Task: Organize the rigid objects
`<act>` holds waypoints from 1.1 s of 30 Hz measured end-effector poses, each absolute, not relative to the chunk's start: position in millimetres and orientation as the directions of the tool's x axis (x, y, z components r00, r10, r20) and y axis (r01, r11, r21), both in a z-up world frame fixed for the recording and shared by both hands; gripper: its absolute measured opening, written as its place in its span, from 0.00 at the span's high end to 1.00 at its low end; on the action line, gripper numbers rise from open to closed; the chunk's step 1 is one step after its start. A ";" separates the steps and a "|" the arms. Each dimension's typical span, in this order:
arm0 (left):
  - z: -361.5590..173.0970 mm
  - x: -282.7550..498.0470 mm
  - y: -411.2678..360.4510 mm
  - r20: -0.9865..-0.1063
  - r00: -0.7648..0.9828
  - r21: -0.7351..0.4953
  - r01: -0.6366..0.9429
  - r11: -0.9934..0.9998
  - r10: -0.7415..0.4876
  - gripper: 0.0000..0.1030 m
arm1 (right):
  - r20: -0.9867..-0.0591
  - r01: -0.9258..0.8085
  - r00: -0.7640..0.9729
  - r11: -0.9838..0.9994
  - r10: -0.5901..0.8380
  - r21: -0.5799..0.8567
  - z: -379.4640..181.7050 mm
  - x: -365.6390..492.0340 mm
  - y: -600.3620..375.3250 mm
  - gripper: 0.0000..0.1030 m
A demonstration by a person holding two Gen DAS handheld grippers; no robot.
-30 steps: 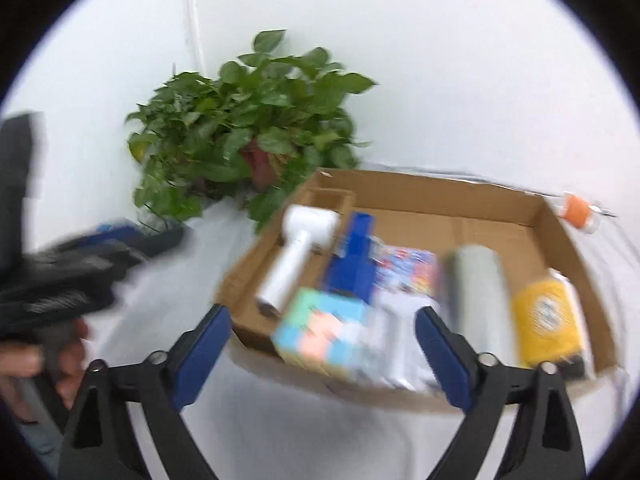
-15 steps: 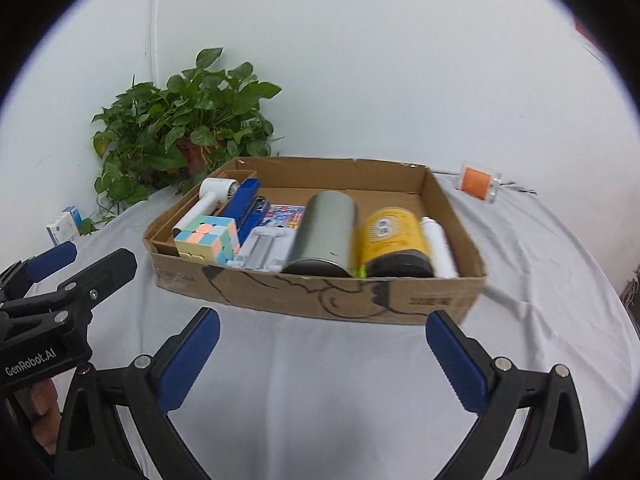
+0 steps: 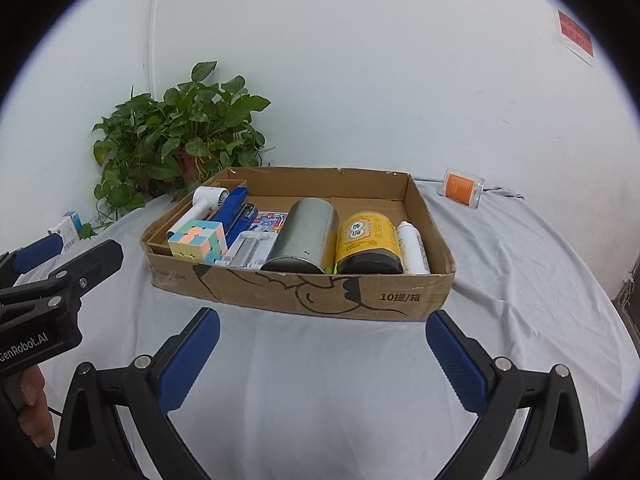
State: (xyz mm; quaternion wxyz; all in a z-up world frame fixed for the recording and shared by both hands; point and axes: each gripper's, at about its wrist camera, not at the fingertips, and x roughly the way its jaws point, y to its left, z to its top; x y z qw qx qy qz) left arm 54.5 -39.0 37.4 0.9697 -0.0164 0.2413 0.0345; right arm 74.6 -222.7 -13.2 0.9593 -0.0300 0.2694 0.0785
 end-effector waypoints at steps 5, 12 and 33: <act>29.3 59.5 -30.2 -0.499 0.864 -0.026 -0.084 0.996 0.060 0.00 | -0.530 -0.164 0.839 0.986 0.126 -0.025 -19.2 79.8 -216.9 0.00; 15.7 72.5 -20.3 -0.531 0.846 -0.023 -0.071 0.997 0.048 0.00 | -0.545 -0.154 0.831 0.988 0.111 -0.033 -27.6 90.4 -212.0 0.00; -2.4 98.7 -18.2 -0.569 0.822 -0.043 -0.053 0.998 0.019 0.00 | -0.560 -0.141 0.823 0.989 0.096 -0.038 -32.2 106.5 -210.0 0.00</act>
